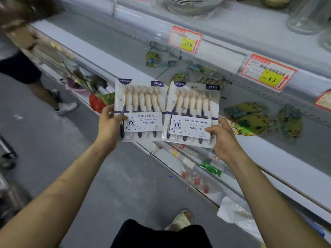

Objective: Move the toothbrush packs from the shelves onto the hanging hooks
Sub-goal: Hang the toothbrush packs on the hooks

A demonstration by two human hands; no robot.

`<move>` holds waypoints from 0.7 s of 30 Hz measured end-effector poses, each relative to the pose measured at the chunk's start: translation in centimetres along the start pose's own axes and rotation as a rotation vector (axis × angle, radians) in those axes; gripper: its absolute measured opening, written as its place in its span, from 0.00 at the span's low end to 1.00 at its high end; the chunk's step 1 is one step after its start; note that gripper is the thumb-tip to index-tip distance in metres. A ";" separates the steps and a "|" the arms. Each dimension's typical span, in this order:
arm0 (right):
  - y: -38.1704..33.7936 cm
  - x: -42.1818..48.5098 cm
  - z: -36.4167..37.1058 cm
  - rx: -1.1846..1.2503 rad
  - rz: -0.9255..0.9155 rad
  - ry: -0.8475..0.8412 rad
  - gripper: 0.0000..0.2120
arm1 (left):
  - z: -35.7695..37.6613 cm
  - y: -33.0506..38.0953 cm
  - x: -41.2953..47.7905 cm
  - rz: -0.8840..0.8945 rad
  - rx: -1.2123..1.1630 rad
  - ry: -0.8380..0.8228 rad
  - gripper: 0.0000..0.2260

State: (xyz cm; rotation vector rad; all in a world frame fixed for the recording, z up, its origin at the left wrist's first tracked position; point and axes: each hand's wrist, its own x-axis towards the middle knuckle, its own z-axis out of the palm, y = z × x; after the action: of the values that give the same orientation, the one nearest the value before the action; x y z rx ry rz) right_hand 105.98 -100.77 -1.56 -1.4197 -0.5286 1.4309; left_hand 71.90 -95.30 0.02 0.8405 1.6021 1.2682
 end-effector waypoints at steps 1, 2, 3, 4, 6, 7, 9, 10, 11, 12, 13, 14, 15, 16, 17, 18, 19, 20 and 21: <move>0.3 -0.4 0.8 -0.013 -0.014 -0.013 0.18 | -1.5 -0.1 -0.5 0.002 0.002 0.025 0.23; 0.5 -0.9 1.7 -0.025 -0.025 -0.032 0.17 | -2.8 -0.1 -1.2 -0.001 0.005 0.047 0.21; 0.9 -1.4 2.6 -0.039 -0.032 -0.051 0.17 | -4.2 -0.1 -2.1 0.001 0.009 0.065 0.20; 1.2 -2.0 3.6 -0.055 -0.041 -0.070 0.16 | -5.6 -0.3 -2.8 0.002 0.010 0.089 0.19; 1.8 -3.1 5.8 -0.092 -0.067 -0.103 0.16 | -8.6 -0.8 -4.5 0.015 0.011 0.143 0.20; 2.2 -3.8 7.0 -0.104 -0.082 -0.120 0.16 | -10.5 -1.2 -5.4 0.024 0.018 0.175 0.20; 3.1 -5.4 9.5 -0.132 -0.098 -0.165 0.17 | -14.3 -2.1 -7.1 0.039 0.033 0.227 0.19; 3.6 -6.2 10.7 -0.145 -0.103 -0.188 0.18 | -16.3 -2.4 -8.1 0.045 0.033 0.250 0.19; 4.0 -6.9 12.1 -0.158 -0.108 -0.212 0.20 | -18.3 -2.7 -9.1 0.063 0.033 0.278 0.19; 4.4 -7.6 13.5 -0.178 -0.119 -0.244 0.21 | -20.4 -2.9 -10.1 0.083 0.035 0.316 0.19; 4.9 -8.2 15.0 -0.201 -0.134 -0.279 0.21 | -22.4 -3.1 -11.3 0.092 0.037 0.360 0.20; 5.5 -8.9 16.4 -0.229 -0.149 -0.318 0.21 | -24.3 -3.2 -12.5 0.095 0.033 0.404 0.21; 6.0 -9.6 17.9 -0.256 -0.161 -0.362 0.20 | -26.1 -3.4 -13.7 0.093 0.017 0.449 0.22; 6.4 -10.4 19.4 -0.279 -0.164 -0.409 0.19 | -27.8 -3.6 -15.1 0.095 -0.006 0.499 0.22; 7.0 -11.1 20.9 -0.298 -0.171 -0.463 0.19 | -29.3 -3.9 -16.7 0.096 -0.021 0.557 0.23; 7.5 -11.7 22.3 -0.324 -0.179 -0.519 0.20 | -30.6 -4.0 -18.3 0.102 -0.027 0.613 0.23; 7.8 -12.3 23.6 -0.350 -0.182 -0.581 0.20 | -31.5 -4.1 -20.0 0.108 -0.029 0.666 0.23; 8.2 -12.9 24.9 -0.375 -0.180 -0.650 0.21 | -32.2 -4.3 -21.7 0.109 -0.035 0.721 0.23; 8.6 -13.4 26.1 -0.393 -0.180 -0.718 0.21 | -32.7 -4.5 -23.3 0.113 -0.051 0.775 0.22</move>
State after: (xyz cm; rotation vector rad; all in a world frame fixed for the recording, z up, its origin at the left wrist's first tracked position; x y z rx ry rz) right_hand 76.37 -106.91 2.99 -1.0699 -1.4172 1.7334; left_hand 50.06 -129.14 3.39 0.4161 2.1161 1.8465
